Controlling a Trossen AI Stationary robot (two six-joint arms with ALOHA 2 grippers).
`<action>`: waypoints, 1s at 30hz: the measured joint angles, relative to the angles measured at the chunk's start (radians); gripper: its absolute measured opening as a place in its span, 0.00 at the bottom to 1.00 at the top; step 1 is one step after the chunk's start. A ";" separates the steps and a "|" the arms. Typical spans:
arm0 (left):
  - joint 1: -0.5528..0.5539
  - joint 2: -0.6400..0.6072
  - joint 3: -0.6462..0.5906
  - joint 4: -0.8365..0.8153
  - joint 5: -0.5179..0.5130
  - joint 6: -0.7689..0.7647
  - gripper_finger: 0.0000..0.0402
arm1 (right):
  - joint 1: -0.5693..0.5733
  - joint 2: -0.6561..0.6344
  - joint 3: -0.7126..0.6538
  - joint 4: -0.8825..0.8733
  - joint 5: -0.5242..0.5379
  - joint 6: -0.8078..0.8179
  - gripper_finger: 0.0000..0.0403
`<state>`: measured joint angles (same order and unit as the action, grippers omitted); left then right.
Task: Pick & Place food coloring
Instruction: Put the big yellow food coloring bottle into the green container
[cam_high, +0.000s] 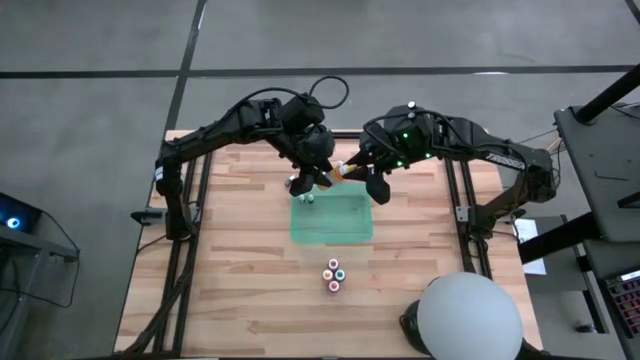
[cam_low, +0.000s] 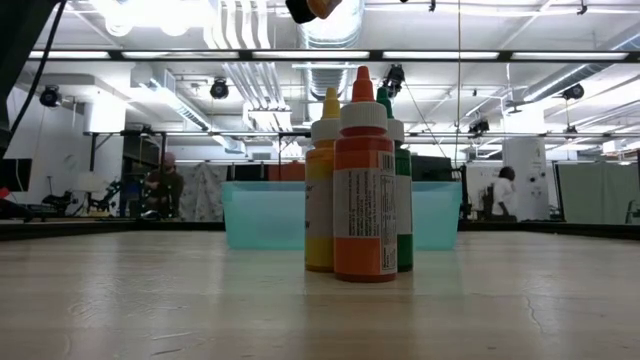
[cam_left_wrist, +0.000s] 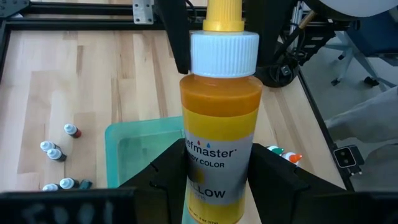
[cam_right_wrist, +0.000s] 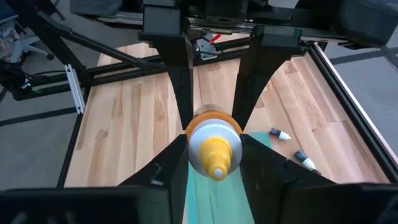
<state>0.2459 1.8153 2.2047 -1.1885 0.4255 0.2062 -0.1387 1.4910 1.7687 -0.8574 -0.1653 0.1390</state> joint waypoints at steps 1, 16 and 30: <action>0.000 0.000 0.000 0.000 0.000 0.000 0.31 | 0.000 0.000 0.000 0.000 0.000 0.000 0.26; 0.006 0.000 0.000 -0.005 -0.017 -0.058 0.48 | 0.000 0.001 -0.001 -0.017 0.000 0.000 0.27; 0.012 0.000 0.000 -0.088 -0.073 -0.042 0.57 | -0.019 0.001 -0.012 -0.192 0.091 0.040 0.28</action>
<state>0.2580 1.8153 2.2044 -1.2761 0.3527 0.1640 -0.1573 1.4918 1.7568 -1.0492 -0.0741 0.1787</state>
